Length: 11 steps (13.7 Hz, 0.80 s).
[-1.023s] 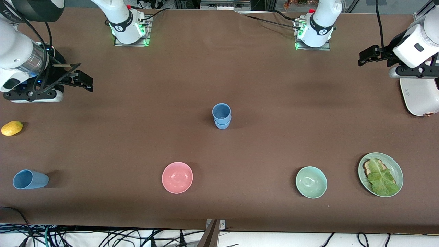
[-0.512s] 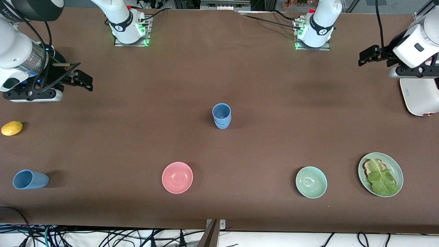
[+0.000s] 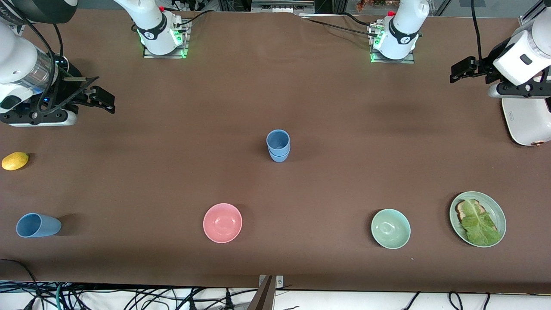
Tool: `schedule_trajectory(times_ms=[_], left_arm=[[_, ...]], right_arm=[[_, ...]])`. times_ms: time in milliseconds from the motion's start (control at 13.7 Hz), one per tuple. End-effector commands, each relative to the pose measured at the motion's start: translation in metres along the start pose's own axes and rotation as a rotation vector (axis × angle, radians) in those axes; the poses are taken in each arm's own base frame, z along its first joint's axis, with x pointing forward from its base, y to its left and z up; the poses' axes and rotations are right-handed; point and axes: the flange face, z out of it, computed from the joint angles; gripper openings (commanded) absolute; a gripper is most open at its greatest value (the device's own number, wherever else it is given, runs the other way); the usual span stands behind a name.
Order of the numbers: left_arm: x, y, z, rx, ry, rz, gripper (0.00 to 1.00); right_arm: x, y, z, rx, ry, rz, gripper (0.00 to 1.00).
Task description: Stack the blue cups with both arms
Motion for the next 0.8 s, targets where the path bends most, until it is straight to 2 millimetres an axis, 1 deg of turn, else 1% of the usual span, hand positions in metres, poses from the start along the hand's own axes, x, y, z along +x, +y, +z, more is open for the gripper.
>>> schedule_trajectory(times_ms=[0, 146, 731], left_arm=[[-0.0024, -0.0004, -0.0021, -0.018, 0.013, 0.022, 1.00], [-0.0019, -0.0004, -0.0015, -0.018, 0.011, 0.022, 1.00], [-0.0024, -0.0004, -0.0021, -0.018, 0.013, 0.023, 1.00]], right_arm=[[-0.0003, 0.0019, -0.0059, 0.013, -0.007, -0.018, 1.00], [0.0000, 0.0036, -0.0060, 0.013, -0.005, -0.043, 1.00], [-0.0002, 0.0011, -0.0068, 0.013, -0.004, -0.041, 1.00]])
